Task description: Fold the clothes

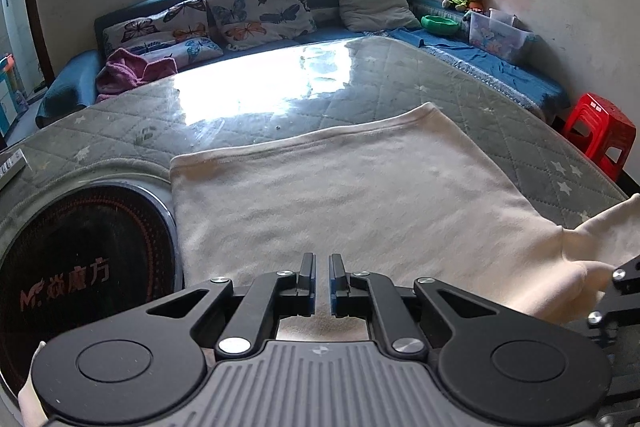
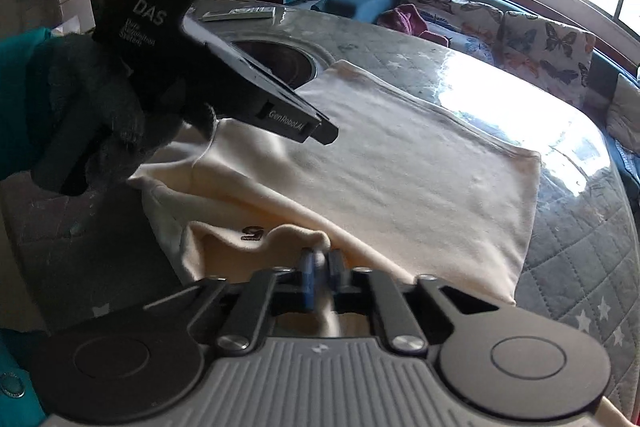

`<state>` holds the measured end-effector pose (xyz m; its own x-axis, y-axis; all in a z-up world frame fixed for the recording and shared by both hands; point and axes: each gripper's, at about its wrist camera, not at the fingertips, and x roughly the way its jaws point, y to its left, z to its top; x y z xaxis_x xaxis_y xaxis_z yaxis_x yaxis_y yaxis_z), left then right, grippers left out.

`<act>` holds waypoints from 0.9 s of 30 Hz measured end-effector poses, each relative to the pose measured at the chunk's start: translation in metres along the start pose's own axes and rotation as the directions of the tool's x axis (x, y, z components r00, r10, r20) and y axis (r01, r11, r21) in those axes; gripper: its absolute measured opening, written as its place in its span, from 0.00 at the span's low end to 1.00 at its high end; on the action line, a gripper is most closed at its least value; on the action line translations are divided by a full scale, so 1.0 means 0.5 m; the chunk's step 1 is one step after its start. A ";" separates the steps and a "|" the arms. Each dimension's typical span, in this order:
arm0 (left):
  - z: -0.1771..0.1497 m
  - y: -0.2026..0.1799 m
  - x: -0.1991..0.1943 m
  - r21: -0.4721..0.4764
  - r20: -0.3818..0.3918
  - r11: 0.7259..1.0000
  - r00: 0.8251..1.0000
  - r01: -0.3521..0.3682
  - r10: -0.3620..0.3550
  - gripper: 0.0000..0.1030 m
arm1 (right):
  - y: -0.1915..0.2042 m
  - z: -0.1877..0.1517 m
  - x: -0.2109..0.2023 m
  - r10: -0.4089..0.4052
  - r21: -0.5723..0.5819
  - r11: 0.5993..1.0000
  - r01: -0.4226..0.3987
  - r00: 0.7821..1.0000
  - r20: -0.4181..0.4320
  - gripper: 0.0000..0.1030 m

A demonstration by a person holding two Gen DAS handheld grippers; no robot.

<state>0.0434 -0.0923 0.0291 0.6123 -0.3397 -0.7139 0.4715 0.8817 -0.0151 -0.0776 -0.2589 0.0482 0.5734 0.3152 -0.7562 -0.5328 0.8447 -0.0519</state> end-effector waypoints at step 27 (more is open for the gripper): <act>-0.083 -0.041 -0.136 0.073 0.091 0.994 0.992 0.080 -0.087 0.11 | 0.008 -0.050 -0.128 0.097 -0.031 0.995 -0.097 0.995 -0.008 0.10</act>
<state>-0.0343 -0.0739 0.0491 0.6240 -0.4434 -0.6435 0.5645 0.8252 -0.0211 -0.1321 -0.2863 0.0798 0.5138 0.3921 -0.7631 -0.6047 0.7964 0.0020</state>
